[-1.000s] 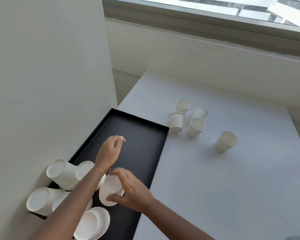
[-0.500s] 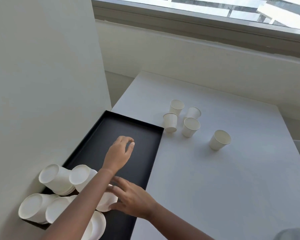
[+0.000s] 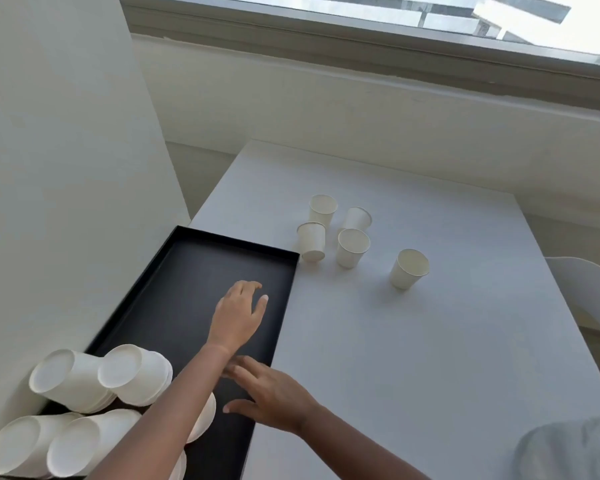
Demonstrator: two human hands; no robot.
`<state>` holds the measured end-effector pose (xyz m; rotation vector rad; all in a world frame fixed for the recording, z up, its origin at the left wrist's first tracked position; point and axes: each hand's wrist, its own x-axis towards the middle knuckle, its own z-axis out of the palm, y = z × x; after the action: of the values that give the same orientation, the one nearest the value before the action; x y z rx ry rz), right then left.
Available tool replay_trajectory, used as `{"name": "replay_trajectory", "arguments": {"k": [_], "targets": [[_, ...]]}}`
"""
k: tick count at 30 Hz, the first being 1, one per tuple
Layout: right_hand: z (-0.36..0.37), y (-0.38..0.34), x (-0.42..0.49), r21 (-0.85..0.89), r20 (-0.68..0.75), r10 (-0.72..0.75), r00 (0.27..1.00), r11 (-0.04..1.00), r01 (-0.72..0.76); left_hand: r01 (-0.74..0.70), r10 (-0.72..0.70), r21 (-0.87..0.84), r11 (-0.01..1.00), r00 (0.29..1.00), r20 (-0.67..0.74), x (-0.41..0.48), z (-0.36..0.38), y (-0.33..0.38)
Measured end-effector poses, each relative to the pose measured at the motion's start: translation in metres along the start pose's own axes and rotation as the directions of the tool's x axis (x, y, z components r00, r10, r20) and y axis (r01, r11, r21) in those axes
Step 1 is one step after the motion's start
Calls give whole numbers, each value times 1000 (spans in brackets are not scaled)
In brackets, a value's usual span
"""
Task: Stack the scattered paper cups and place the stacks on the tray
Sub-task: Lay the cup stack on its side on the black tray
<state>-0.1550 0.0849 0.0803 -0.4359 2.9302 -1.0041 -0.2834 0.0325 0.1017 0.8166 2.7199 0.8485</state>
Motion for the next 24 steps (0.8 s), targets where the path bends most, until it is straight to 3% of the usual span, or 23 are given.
{"name": "replay_trajectory", "arguments": {"k": [7,19,24], "targets": [[28,-15,12,98,159,123,980,985,-139,62,-62,-32,998,998,6,-6,-4,-11],[35,-16,16,55,129,173,977,982,-181,29,-29,22,999,999,18,-7,6,-4],[13,2,1,45,29,198,980,979,-200,6,-7,31,1000,1000,24,-4,15,4]]}}
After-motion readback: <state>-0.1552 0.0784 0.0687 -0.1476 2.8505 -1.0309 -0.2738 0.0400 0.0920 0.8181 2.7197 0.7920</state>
